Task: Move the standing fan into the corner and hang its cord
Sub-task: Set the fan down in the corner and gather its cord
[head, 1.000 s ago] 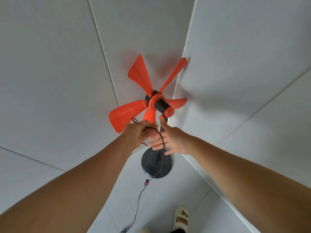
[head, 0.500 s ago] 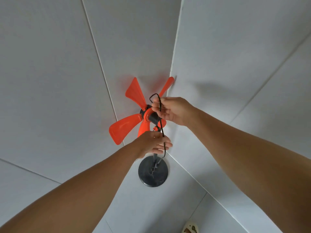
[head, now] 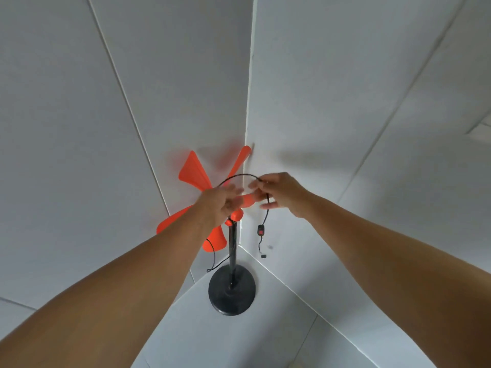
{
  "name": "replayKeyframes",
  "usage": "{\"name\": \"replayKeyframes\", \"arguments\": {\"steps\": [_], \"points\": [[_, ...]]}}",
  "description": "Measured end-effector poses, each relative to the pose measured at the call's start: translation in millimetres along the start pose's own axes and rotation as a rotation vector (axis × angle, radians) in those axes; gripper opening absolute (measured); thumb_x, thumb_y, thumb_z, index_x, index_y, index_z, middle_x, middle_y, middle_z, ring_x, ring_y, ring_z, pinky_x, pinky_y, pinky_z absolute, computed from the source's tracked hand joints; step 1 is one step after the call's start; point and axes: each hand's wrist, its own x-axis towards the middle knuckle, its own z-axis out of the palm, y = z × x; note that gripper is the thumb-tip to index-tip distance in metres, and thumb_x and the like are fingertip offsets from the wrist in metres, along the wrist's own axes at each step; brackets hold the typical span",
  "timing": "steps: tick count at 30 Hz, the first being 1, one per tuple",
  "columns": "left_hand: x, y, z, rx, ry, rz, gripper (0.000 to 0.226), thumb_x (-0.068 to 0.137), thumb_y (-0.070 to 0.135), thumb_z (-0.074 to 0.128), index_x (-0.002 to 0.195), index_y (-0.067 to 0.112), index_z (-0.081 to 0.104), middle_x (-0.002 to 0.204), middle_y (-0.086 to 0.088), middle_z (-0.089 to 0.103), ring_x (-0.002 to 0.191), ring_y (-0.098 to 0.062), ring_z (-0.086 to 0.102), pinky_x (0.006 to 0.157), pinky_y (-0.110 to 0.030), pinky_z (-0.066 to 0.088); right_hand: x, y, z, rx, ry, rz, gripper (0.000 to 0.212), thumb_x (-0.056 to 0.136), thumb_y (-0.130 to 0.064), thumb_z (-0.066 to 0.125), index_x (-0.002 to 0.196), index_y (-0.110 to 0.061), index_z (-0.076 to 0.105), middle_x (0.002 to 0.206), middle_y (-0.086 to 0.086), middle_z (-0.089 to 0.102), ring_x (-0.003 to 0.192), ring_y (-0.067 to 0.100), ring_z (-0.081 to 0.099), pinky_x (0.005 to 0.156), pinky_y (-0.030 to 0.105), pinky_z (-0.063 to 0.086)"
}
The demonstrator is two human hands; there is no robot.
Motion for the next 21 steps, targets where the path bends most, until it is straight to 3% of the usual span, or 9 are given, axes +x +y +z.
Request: {"name": "replayKeyframes", "arguments": {"steps": [1, 3, 4, 6, 8, 11, 14, 17, 21], "points": [[0.0, -5.2, 3.4, 0.26, -0.084, -0.029, 0.038, 0.09, -0.011, 0.051, 0.125, 0.004, 0.053, 0.088, -0.009, 0.066, 0.078, -0.021, 0.062, 0.08, -0.028, 0.055, 0.4, -7.8, -6.0, 0.042, 0.029, -0.04, 0.024, 0.095, -0.013, 0.054, 0.112, -0.001, 0.066, 0.096, 0.016, 0.069, 0.08, 0.02, 0.067, 0.075, 0.034, 0.058], [-3.8, -15.3, 14.9, 0.66, -0.219, -0.067, 0.046, 0.087, -0.001, 0.062, 0.13, 0.014, 0.055, 0.103, -0.003, 0.066, 0.097, -0.017, 0.062, 0.089, -0.029, 0.052, 2.6, -24.8, -12.7, 0.113, 0.045, -0.113, 0.027, 0.092, -0.019, 0.06, 0.111, -0.002, 0.068, 0.094, 0.016, 0.073, 0.079, 0.021, 0.07, 0.076, 0.034, 0.059], [-4.6, -18.5, 22.8, 0.75, -0.222, -0.068, 0.046, 0.087, 0.007, 0.066, 0.13, 0.019, 0.057, 0.117, -0.004, 0.062, 0.112, -0.019, 0.058, 0.099, -0.034, 0.049, 3.2, -33.5, -15.8, 0.141, 0.038, -0.144, 0.027, 0.092, -0.022, 0.061, 0.11, -0.004, 0.069, 0.094, 0.015, 0.074, 0.079, 0.02, 0.072, 0.075, 0.031, 0.06], [-6.9, -21.1, 35.4, 0.781, -0.207, -0.039, 0.027, 0.09, 0.021, 0.065, 0.117, 0.025, 0.063, 0.123, -0.006, 0.06, 0.116, -0.025, 0.057, 0.103, -0.038, 0.047, 3.5, -46.8, -17.7, 0.167, 0.002, -0.191, 0.028, 0.091, -0.025, 0.062, 0.109, -0.005, 0.069, 0.098, 0.015, 0.075, 0.081, 0.018, 0.073, 0.073, 0.026, 0.06], [-9.5, -17.6, 46.6, 0.757, -0.216, 0.009, 0.014, 0.094, 0.026, 0.058, 0.102, 0.019, 0.067, 0.114, -0.01, 0.066, 0.102, -0.026, 0.066, 0.096, -0.037, 0.052, 3.0, -54.7, -21.2, 0.205, -0.039, -0.209, 0.03, 0.092, -0.024, 0.062, 0.112, -0.004, 0.068, 0.101, 0.014, 0.074, 0.084, 0.018, 0.073, 0.074, 0.024, 0.06], [-12.4, -6.4, 57.2, 0.677, -0.174, 0.094, 0.021, 0.099, 0.018, 0.048, 0.09, 0.009, 0.065, 0.102, -0.017, 0.073, 0.085, -0.025, 0.074, 0.087, -0.037, 0.058, 4.4, -59.3, -29.4, 0.104, 0.054, -0.208, 0.031, 0.091, -0.027, 0.061, 0.112, -0.006, 0.068, 0.108, 0.012, 0.073, 0.09, 0.017, 0.07, 0.07, 0.021, 0.053], [-19.6, 13.0, 66.6, 0.383, -0.079, 0.125, 0.025, 0.101, 0.011, 0.042, 0.083, 0.005, 0.058, 0.073, -0.014, 0.073, 0.058, -0.018, 0.073, 0.073, -0.035, 0.06, 4.7, -52.8, -37.8, -0.082, 0.164, -0.079, 0.042, 0.09, -0.047, 0.056, 0.111, -0.011, 0.066, 0.113, 0.007, 0.071, 0.099, 0.02, 0.067, 0.073, 0.025, 0.048], [-22.1, 33.4, 73.5, 0.023, -0.039, 0.089, 0.027, 0.103, 0.009, 0.037, 0.084, 0.001, 0.054, 0.066, -0.016, 0.07, 0.058, -0.022, 0.071, 0.081, -0.044, 0.057, -6.3, -35.2, -43.7, -0.053, -0.026, 0.119, 0.068, 0.084, -0.072, 0.038, 0.115, -0.018, 0.065, 0.109, 0.004, 0.073, 0.102, 0.023, 0.068, 0.093, 0.041, 0.049], [-22.5, 50.4, 69.0, -0.176, 0.042, 0.097, 0.033, 0.103, 0.01, 0.037, 0.079, -0.001, 0.056, 0.047, -0.011, 0.068, 0.05, -0.019, 0.068, 0.069, -0.039, 0.06, -18.0, -19.3, -45.1, 0.0, -0.269, 0.139, 0.072, 0.084, -0.074, 0.036, 0.113, -0.014, 0.064, 0.099, 0.007, 0.076, 0.098, 0.022, 0.072, 0.094, 0.049, 0.048]]}}
